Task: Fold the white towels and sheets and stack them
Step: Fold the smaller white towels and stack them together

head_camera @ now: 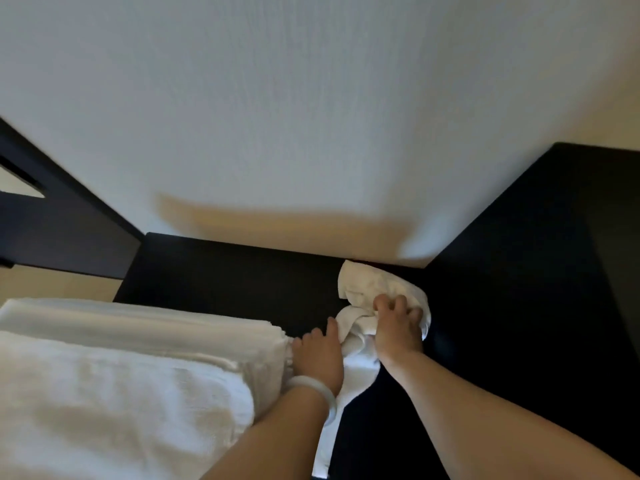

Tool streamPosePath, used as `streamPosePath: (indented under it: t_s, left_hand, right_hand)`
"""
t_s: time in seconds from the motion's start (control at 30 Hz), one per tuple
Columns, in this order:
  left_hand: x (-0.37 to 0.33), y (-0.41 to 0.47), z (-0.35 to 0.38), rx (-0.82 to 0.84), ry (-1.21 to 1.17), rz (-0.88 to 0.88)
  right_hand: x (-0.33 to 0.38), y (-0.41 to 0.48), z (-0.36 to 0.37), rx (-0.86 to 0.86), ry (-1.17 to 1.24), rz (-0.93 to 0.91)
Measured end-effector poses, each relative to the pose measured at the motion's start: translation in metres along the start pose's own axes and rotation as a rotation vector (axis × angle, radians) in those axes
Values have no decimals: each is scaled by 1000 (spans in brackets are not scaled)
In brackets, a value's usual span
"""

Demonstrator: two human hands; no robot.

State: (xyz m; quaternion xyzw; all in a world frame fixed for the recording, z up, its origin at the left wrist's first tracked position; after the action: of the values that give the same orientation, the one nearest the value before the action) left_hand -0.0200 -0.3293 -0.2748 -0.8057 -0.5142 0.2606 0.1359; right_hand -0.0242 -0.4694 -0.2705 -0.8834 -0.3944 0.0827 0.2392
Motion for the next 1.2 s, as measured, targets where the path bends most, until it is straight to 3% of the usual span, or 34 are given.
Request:
streamPosePath:
  t_s: [0.1, 0.2, 0.3, 0.47, 0.67, 0.8, 0.93, 1.0, 1.07, 1.13, 1.2]
  left_hand:
    - [-5, -16, -8, -59, -379, -66]
    - [-18, -32, -45, -237, -697, -102]
    - [-49, -56, -108, -374, -956, -24]
    - [-105, -102, -224, -475, -1053, 259]
    - [-200, -176, -314, -435, -911, 654]
    - [-270, -202, -319, -420, -748, 714]
    - [-344, -220, -289, -444, -666, 800]
    - [-386, -218, -258, -426, -496, 850]
    - [-413, -205, -223, -327, -248, 866]
    - [-439, -192, -193, -253, -109, 807]
    - [-452, -182, -173, -261, -64, 716]
  right_hand:
    - [-3, -18, -2, 111, 323, 169]
    - [7, -45, -34, 73, 773, 275]
    - [16, -78, -89, -22, 993, 231]
    - [-11, -142, -221, -201, 1037, -8]
    - [-111, -233, -351, -323, 1283, -87]
    - [-200, -255, -380, -424, 1252, -60]
    - [-308, -255, -379, -642, 1147, 8]
    - [-368, -243, -363, -573, 1034, 14]
    - [-417, -222, -340, -384, 831, 5]
    - [-462, -209, -325, -223, 688, 24]
    - [-492, -200, -327, -172, 694, 83]
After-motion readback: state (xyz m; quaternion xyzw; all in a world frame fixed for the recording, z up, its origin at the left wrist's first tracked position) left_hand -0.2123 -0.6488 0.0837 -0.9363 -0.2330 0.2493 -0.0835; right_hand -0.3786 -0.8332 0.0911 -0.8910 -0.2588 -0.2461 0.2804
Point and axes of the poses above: each hand's wrist, its own y-axis towards the middle knuckle, its own z-axis out of the palm, x = y × z, the point moved 2 cm from there along y, towards the middle knuckle, and after that the axes turned 12 degrees about z, right-handed, at the moved point
